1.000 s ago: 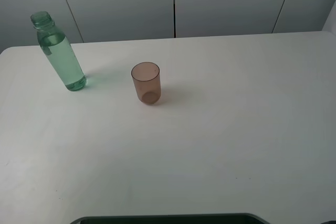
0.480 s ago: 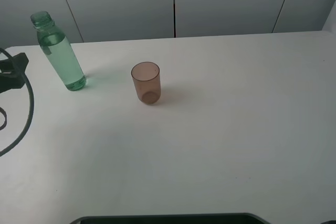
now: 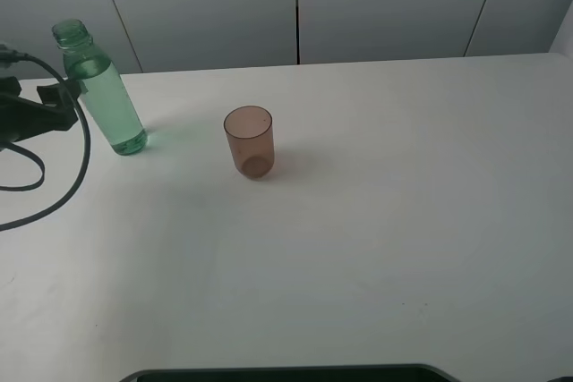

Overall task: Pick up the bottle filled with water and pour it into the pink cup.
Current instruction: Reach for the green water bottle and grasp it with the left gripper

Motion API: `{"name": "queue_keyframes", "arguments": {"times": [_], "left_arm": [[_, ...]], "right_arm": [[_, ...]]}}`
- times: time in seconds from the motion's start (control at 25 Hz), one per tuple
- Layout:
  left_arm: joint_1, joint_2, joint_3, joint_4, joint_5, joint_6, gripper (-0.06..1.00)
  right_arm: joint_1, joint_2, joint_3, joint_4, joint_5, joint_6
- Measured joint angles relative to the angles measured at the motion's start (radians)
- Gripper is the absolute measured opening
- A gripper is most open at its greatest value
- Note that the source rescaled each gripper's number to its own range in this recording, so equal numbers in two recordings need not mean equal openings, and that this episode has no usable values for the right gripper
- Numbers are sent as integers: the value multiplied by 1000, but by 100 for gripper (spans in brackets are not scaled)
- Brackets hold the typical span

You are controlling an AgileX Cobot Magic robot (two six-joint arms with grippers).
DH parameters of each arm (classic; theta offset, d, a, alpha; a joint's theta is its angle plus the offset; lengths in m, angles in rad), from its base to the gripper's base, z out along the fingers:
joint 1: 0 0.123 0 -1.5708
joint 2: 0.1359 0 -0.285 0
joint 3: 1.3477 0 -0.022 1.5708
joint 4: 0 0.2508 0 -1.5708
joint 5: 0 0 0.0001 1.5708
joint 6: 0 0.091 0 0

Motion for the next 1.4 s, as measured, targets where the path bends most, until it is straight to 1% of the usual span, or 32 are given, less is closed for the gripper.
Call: {"name": "queue_keyframes", "arguments": {"times": [0.32,0.56,1.12,1.4], "left_arm": [[0,102,-87,78,2,0,94],[0,175,-138,110,4,0,94],[0,294,-295,224,48,-20,94],[0,343,-345,242,58,-29,94]], "right_arm": [[0,0,0,0,0,0],[0,0,0,0,0,0],[0,0,0,0,0,0],[0,0,0,0,0,0]]}}
